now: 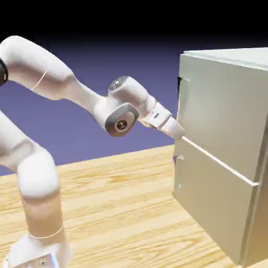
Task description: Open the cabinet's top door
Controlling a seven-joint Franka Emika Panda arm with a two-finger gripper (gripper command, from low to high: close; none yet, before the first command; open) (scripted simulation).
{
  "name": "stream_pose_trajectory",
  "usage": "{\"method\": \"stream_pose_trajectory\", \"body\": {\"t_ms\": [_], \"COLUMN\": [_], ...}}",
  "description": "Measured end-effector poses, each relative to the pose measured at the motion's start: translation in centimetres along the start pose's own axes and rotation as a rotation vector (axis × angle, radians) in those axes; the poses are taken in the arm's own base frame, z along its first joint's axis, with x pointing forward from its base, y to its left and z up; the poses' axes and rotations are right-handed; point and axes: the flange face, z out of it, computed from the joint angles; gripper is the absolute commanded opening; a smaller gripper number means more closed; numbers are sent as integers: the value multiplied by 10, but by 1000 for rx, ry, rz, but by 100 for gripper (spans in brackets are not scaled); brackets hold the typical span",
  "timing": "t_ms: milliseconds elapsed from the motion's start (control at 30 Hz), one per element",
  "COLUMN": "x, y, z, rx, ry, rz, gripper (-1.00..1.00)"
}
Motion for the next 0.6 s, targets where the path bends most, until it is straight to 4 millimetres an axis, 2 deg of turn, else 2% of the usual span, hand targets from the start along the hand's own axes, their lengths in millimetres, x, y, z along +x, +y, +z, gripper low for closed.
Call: {"method": "stream_pose_trajectory", "body": {"t_ms": [300,600], "x": [23,31], "y": [-9,-17], "z": [-33,-60], "rx": [82,197], "ry": [47,48], "rz": [494,966], "gripper": [0,0]}}
